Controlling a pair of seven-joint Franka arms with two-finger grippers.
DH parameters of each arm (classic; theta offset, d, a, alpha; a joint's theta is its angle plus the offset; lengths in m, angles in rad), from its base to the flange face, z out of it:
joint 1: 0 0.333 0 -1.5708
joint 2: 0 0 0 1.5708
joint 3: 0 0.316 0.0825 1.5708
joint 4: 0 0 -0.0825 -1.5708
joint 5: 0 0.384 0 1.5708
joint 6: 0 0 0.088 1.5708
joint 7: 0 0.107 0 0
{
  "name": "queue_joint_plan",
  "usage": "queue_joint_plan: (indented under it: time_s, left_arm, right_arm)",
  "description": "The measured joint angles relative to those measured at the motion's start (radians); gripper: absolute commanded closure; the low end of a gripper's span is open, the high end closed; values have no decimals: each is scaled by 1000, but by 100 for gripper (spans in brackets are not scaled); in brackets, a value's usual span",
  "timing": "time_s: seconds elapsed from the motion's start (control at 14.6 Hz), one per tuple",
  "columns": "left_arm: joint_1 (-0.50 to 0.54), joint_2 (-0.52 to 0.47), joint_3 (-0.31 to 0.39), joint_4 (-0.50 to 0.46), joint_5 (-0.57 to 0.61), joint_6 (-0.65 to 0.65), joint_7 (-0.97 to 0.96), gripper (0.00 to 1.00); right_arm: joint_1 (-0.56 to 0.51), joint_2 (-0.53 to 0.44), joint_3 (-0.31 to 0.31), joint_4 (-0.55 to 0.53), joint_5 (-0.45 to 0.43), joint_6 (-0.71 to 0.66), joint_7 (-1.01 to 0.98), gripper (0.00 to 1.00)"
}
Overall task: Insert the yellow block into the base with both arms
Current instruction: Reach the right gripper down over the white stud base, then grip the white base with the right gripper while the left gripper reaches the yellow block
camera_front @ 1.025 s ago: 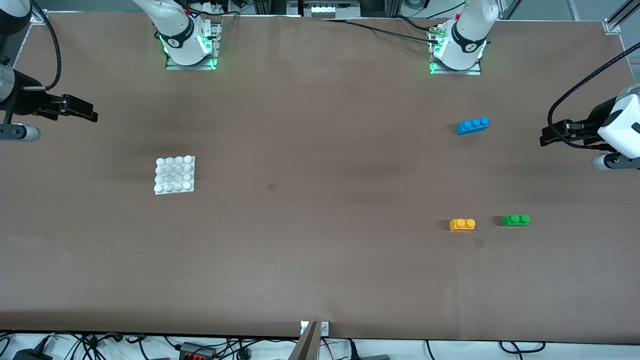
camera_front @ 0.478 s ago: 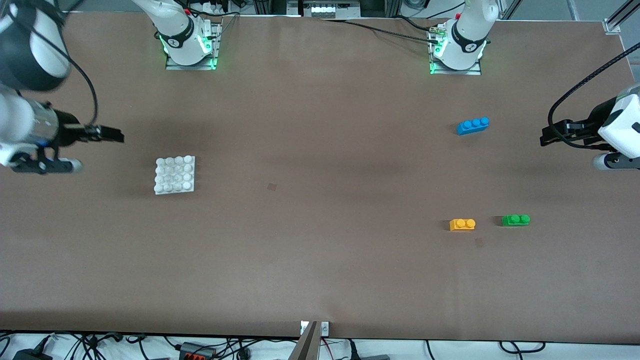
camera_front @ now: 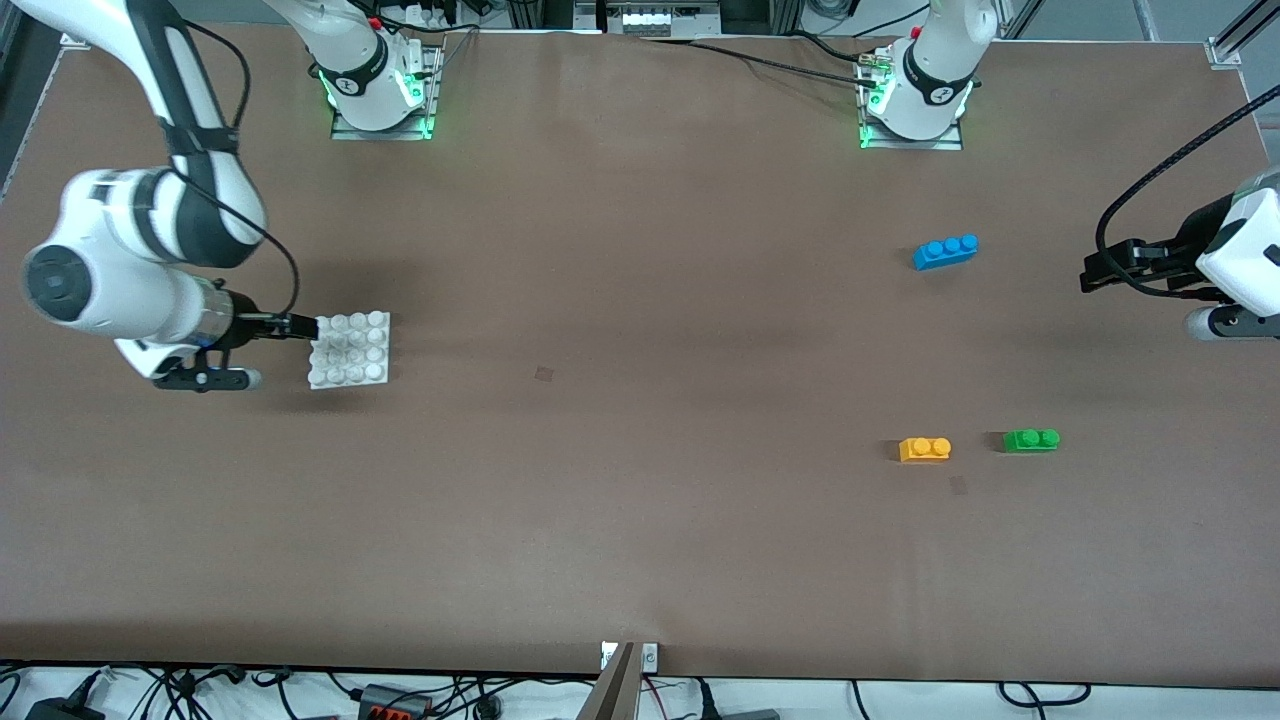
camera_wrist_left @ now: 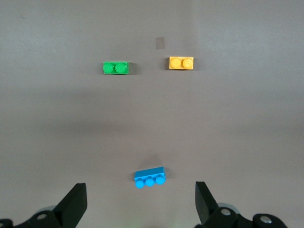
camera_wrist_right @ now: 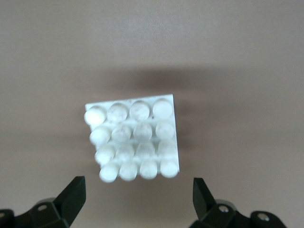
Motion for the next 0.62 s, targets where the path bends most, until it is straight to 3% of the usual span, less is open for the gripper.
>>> queue_joint_plan:
  time_s: [0.27,0.62]
  left_arm:
    - [-2,11,0,-5,-7,2,1,0]
    - [-22,164,-6,-36,-60,232,-14,0]
  right_arm:
    - [6,31,0,-177,0,318,0,0]
    - [7,85,0,-199,-1,411,-21,0]
